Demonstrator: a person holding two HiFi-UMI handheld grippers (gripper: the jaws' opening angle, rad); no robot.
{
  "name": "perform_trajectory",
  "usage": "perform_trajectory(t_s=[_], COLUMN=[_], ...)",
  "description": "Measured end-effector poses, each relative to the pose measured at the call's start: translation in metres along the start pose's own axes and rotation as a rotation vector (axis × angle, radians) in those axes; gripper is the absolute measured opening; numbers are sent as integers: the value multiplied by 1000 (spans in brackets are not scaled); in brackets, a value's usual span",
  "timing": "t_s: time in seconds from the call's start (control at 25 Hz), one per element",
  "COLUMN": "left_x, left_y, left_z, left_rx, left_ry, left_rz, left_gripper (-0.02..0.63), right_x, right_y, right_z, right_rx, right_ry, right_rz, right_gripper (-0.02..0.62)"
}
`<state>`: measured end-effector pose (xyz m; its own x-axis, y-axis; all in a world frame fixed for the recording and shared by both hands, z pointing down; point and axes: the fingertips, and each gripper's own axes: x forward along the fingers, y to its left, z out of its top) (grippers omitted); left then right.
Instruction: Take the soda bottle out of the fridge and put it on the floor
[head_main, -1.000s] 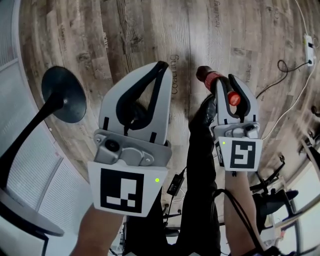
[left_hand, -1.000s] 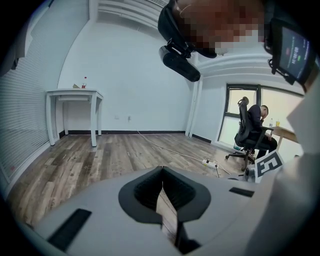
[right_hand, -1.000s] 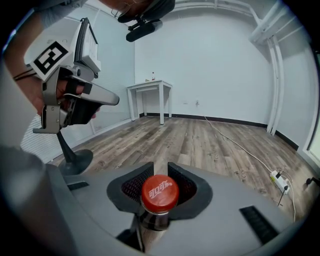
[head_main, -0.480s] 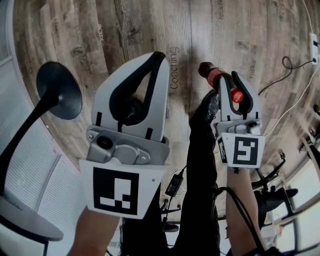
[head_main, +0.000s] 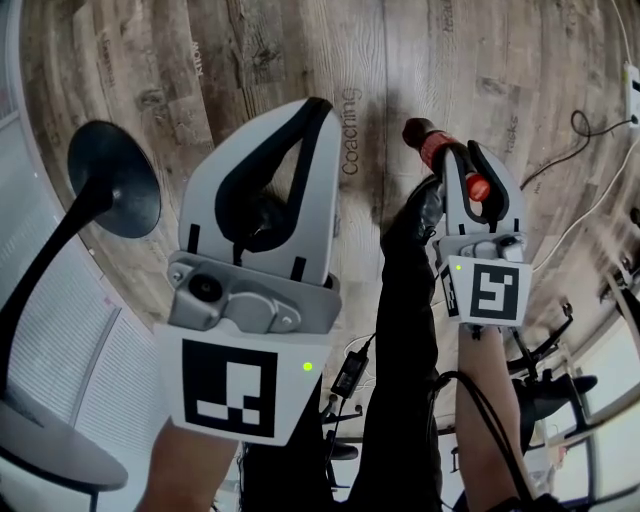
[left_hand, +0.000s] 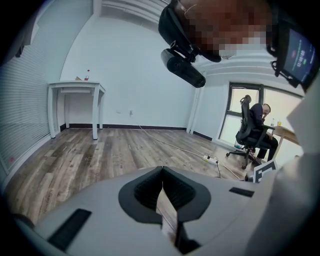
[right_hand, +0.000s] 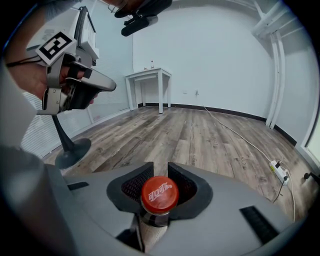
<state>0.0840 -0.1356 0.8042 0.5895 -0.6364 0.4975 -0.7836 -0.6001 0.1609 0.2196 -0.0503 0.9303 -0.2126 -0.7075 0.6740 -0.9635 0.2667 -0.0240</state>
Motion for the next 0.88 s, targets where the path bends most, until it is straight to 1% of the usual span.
perform_trajectory(t_s=[0.36, 0.68, 0.88], left_x=[1, 1, 3], left_y=[1, 3, 2], left_z=[-14, -32, -42], left_rx=[-13, -12, -22], left_ry=[5, 29, 38], left_rz=[-8, -12, -16], left_gripper=[17, 17, 17], right_x=[9, 12, 15], right_y=[7, 2, 2], right_z=[-24, -47, -63], right_rx=[-8, 29, 1], right_ry=[33, 48, 93], right_rz=[10, -25, -21], right_gripper=[104, 104, 106])
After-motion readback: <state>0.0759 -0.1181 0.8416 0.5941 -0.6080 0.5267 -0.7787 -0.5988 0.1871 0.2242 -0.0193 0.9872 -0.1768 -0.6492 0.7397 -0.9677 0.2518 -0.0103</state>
